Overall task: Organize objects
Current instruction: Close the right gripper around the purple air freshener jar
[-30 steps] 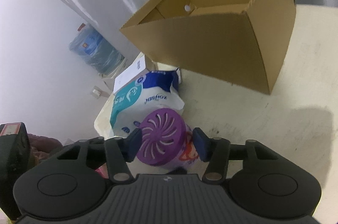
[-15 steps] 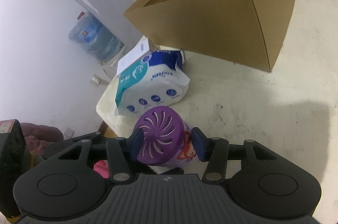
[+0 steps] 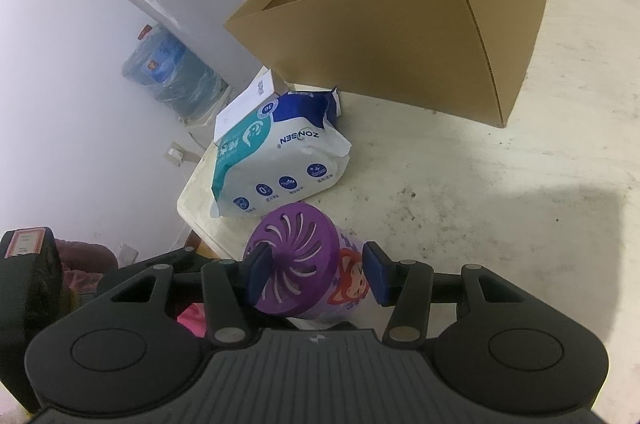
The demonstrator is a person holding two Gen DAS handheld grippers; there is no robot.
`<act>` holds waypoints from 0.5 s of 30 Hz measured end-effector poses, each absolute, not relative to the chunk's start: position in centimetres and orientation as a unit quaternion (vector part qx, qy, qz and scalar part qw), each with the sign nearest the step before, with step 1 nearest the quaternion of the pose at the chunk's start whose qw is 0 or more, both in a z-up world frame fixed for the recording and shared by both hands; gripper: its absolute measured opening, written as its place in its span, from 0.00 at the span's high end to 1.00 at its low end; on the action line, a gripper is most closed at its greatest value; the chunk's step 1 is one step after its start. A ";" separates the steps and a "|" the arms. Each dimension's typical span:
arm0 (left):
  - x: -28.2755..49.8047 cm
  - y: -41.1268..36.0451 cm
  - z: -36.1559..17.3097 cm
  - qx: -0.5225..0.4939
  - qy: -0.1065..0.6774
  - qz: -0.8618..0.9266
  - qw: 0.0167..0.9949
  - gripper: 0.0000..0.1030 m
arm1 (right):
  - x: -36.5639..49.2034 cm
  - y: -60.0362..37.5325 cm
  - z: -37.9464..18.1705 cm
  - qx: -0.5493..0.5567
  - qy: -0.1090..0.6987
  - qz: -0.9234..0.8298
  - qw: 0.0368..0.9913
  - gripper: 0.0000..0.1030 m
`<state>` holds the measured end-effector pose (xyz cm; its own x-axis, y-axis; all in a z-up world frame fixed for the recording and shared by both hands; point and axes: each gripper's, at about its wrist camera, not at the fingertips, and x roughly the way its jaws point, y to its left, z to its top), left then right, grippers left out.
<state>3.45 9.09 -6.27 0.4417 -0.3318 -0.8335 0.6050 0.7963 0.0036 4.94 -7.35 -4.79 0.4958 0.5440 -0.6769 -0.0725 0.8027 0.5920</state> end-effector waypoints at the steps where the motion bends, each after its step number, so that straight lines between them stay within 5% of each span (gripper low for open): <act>1: 3.5 9.1 -6.3 0.151 0.449 -0.281 0.835 0.28 | 5.0 -7.4 -4.9 0.256 0.467 0.186 0.826 0.48; 15: 4.0 8.8 -6.0 0.138 0.453 -0.271 0.838 0.38 | 5.1 -7.3 -5.1 0.269 0.470 0.185 0.820 0.48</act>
<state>3.97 8.79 -6.04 0.4432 -0.3295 -0.8336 0.5786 0.8155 -0.0147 5.06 -7.26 -5.10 0.4890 0.5565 -0.6716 -0.0514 0.7871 0.6147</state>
